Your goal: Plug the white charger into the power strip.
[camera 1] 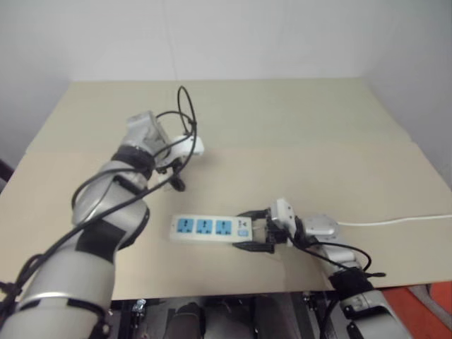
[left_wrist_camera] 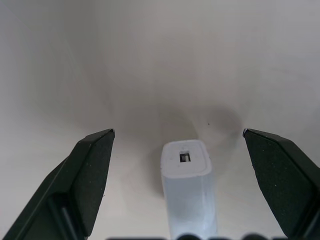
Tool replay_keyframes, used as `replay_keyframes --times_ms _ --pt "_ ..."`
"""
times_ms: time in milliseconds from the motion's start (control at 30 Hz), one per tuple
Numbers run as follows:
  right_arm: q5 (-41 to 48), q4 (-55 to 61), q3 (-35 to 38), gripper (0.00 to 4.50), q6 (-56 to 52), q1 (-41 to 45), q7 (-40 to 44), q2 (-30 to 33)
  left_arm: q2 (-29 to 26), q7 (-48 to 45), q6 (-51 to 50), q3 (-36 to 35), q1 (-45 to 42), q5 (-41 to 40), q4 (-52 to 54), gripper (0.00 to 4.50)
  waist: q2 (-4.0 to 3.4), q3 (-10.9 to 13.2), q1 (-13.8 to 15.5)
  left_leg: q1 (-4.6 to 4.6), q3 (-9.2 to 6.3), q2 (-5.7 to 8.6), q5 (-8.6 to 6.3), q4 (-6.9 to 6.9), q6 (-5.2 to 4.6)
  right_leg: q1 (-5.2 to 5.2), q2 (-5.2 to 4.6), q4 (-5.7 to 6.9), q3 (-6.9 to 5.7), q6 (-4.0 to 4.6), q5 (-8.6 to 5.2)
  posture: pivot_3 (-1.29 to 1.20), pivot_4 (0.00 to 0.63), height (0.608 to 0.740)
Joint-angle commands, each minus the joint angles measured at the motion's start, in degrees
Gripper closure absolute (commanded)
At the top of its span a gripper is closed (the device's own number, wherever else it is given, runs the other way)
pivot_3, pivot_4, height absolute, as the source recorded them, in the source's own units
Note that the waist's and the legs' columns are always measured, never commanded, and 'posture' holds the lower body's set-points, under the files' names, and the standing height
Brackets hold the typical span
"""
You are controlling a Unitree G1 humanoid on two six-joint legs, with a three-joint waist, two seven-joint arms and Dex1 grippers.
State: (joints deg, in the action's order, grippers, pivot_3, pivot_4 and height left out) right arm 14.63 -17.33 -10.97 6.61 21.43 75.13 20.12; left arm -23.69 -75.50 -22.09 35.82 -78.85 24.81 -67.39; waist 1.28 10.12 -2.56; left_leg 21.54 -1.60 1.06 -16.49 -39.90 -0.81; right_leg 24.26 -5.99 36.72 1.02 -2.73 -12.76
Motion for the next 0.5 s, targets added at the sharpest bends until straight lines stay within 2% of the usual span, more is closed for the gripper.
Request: replay_keyframes --times_ms 33,133,167,467,500 --pt "-0.7 0.2 -1.7 1.06 -1.5 -1.6 -0.2 0.3 0.4 0.4 0.8 -0.4 -0.3 1.3 -0.4 0.00 0.00 0.0 0.0 0.00 0.00 0.00 0.00 0.00 0.00 0.00 0.00 0.00 0.00 0.00 0.00 0.00 0.150 0.740" --pt "-0.8 0.5 -1.8 1.06 -1.7 -1.7 -0.6 0.3 1.1 1.2 0.6 -0.6 -0.4 2.0 -1.2 0.00 0.01 0.0 0.0 -0.01 0.00 0.00 0.00 0.00 0.00 -0.01 0.00 0.00 0.00 0.00 0.00 0.00 0.150 0.740" --pt "-0.8 0.6 -1.8 1.06 -1.7 -1.8 -0.7 0.3 1.3 1.6 0.6 -0.7 -0.4 2.2 -1.5 0.38 0.01 0.0 0.0 -0.03 0.00 0.00 0.00 0.00 0.00 -0.02 0.00 0.00 0.00 0.00 0.00 0.00 0.150 0.740" --pt "-0.8 0.9 -2.1 1.06 -2.2 -2.0 -1.6 0.2 2.1 2.3 0.8 -0.7 -0.7 4.1 -2.4 2.74 0.03 0.0 0.1 -0.18 0.01 0.01 0.00 -0.17 0.01 -0.18 -0.01 0.10 0.03 0.00 0.00 0.00 0.150 0.740" --pt "-0.8 0.9 -2.1 1.06 -2.2 -2.1 -1.7 0.3 2.1 2.1 0.8 -0.6 -0.7 4.2 -2.5 3.10 0.03 0.0 0.1 -0.20 0.01 0.01 0.00 -0.18 0.01 -0.18 -0.01 0.10 0.03 0.00 0.00 0.00 0.150 0.740"
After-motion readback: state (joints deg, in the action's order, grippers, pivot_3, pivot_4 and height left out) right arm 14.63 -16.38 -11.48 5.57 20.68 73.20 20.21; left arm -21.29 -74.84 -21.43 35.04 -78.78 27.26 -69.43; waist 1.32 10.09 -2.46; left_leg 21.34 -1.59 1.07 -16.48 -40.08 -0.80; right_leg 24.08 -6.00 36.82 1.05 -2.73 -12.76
